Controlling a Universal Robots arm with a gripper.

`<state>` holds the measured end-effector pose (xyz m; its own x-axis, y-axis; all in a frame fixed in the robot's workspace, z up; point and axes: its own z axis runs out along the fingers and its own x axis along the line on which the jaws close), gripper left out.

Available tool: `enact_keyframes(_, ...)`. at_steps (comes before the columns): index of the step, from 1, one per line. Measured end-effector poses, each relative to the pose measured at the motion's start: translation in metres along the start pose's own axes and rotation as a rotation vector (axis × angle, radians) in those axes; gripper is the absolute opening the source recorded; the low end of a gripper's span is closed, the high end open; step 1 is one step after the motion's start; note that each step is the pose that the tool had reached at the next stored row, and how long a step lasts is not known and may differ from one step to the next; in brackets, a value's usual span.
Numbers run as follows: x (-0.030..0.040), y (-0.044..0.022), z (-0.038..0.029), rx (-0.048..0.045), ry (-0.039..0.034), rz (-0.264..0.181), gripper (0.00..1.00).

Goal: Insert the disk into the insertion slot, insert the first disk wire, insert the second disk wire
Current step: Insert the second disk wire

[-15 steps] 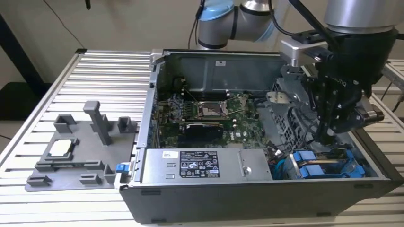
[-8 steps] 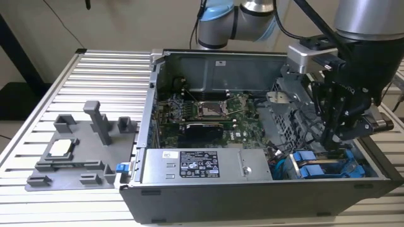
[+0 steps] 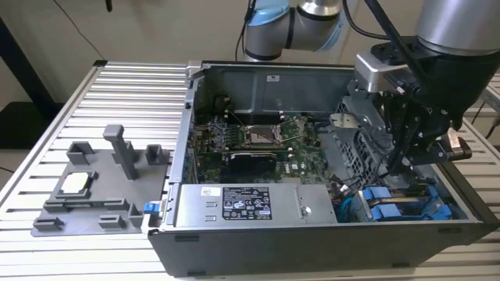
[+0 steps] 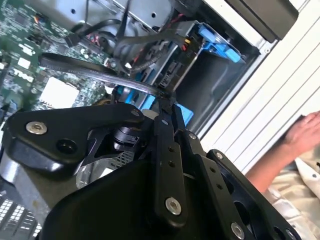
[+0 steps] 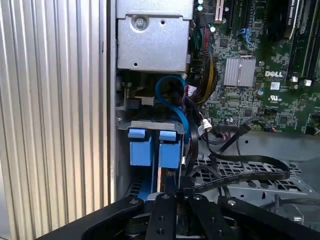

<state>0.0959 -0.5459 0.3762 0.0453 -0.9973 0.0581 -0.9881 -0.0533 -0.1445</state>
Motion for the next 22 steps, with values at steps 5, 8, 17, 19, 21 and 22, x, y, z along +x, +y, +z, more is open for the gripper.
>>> enact_keyframes(5,0.0034,-0.003,0.0007,-0.0105,-0.0557,0.008,0.16)
enact_keyframes(8,0.0054,-0.0094,0.0017,-0.0371,-0.0576,0.007,0.16)
enact_keyframes(17,0.0146,-0.0299,0.0055,-0.1059,-0.0613,0.006,0.16)
enact_keyframes(19,0.0185,-0.0321,0.0065,-0.1131,-0.0619,0.006,0.16)
enact_keyframes(21,0.022,-0.0327,0.0077,-0.1161,-0.0625,0.006,0.16)
enact_keyframes(22,0.0234,-0.0326,0.0085,-0.1167,-0.0628,0.006,0.16)
